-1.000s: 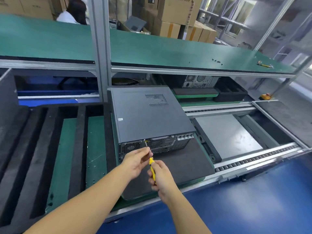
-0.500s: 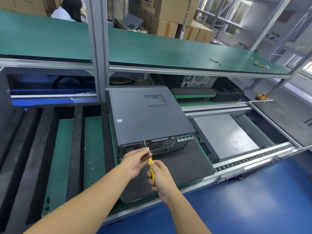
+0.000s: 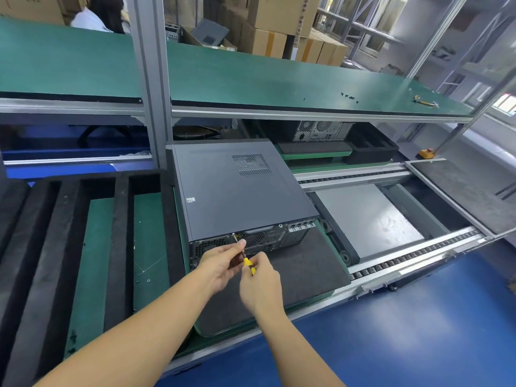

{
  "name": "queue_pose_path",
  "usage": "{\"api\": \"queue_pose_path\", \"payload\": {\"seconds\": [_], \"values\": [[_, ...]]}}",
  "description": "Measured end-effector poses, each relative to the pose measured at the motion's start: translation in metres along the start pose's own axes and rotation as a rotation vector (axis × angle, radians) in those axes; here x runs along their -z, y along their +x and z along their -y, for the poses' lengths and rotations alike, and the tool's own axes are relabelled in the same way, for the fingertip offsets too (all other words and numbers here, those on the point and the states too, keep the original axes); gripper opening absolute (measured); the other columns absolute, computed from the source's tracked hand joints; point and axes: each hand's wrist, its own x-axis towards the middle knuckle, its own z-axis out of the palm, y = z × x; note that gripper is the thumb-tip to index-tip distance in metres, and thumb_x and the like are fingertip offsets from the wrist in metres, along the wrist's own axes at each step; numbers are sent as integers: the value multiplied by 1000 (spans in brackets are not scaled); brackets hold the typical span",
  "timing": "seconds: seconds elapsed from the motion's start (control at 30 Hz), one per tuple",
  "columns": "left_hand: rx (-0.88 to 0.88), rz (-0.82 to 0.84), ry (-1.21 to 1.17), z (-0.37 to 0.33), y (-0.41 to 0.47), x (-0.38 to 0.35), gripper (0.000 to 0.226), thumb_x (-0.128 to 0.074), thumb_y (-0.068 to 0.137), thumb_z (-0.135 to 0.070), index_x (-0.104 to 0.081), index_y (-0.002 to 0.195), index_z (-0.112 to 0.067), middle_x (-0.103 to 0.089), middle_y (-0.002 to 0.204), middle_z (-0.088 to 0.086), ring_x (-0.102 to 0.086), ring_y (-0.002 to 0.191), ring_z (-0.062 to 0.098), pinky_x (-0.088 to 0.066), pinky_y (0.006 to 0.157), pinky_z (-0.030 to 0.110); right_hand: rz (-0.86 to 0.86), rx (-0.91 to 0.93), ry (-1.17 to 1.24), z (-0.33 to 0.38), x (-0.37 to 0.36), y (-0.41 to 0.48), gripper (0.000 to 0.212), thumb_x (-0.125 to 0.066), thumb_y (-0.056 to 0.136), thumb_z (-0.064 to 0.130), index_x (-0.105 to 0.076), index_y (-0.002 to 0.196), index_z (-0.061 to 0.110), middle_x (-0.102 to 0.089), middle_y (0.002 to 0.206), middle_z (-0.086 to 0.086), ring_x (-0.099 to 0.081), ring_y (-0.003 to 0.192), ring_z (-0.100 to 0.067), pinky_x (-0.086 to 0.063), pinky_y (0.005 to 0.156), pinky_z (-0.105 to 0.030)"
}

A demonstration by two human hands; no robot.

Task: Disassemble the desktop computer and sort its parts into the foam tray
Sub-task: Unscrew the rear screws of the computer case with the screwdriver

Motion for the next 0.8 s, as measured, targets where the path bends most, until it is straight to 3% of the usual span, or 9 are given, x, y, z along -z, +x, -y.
{"api": "queue_pose_path", "payload": {"seconds": [0.17, 0.37, 0.47, 0.5, 0.57, 0.63, 0.7, 0.8], "values": [[-4, -6, 16, 0, 1, 3, 25, -85, 72, -13, -74, 90, -2, -69, 72, 9, -65, 72, 21, -58, 63, 34, -42, 28, -21, 1, -9, -7, 7, -47, 102, 23, -44, 95, 21, -64, 90, 0, -61, 81, -20, -47, 65, -33], [-20, 16, 57, -5, 2, 0, 17, -82, 76, -8, -73, 88, 1, -68, 70, 12, -65, 61, 20, -57, 58, 32, -89, 221, -339, -6, -13, -5, 4, -44, 103, 23, -42, 104, 20, -59, 101, 2, -57, 92, -20, -45, 68, -33], [-22, 22, 71, -6, 2, 2, 13, -80, 78, -6, -73, 87, 1, -68, 68, 12, -64, 56, 17, -56, 55, 30, 21, 97, -16, -10, -8, -3, 15, -51, 100, 33, -48, 105, 20, -64, 95, 3, -60, 82, -14, -52, 70, -34], [-25, 24, 76, -7, 2, 2, 12, -80, 79, -6, -73, 85, 1, -68, 67, 11, -63, 55, 17, -56, 54, 29, 80, -5, 133, -10, -5, -3, 21, -50, 99, 39, -51, 108, 20, -67, 90, 3, -61, 74, -12, -52, 63, -32], [-26, 35, 85, -7, 2, 1, 9, -79, 80, -6, -72, 83, 0, -67, 66, 11, -62, 52, 15, -55, 51, 26, 221, -254, 362, -13, 3, -2, 33, -44, 99, 46, -56, 104, 15, -70, 75, 1, -55, 53, -12, -41, 44, -24], [-23, 53, 85, -8, 2, 0, 9, -77, 82, -6, -71, 85, 0, -67, 66, 11, -62, 51, 15, -54, 50, 25, 347, -395, 465, -18, 9, -1, 44, -40, 100, 47, -60, 93, 9, -65, 62, -2, -46, 42, -15, -31, 40, -19], [-14, 66, 69, -7, 2, 0, 8, -76, 83, -5, -71, 86, 0, -66, 67, 11, -62, 51, 14, -55, 50, 25, 383, -402, 562, -20, 11, 0, 42, -41, 102, 44, -61, 87, 10, -58, 59, -1, -43, 42, -13, -26, 40, -19], [4, 95, 29, -6, 2, 3, 7, -74, 84, -6, -71, 85, 0, -68, 68, 10, -65, 54, 14, -56, 52, 26, 273, -303, 574, -19, 7, 0, 32, -50, 101, 33, -58, 80, 10, -55, 58, 1, -44, 45, -12, -29, 39, -21]]}}
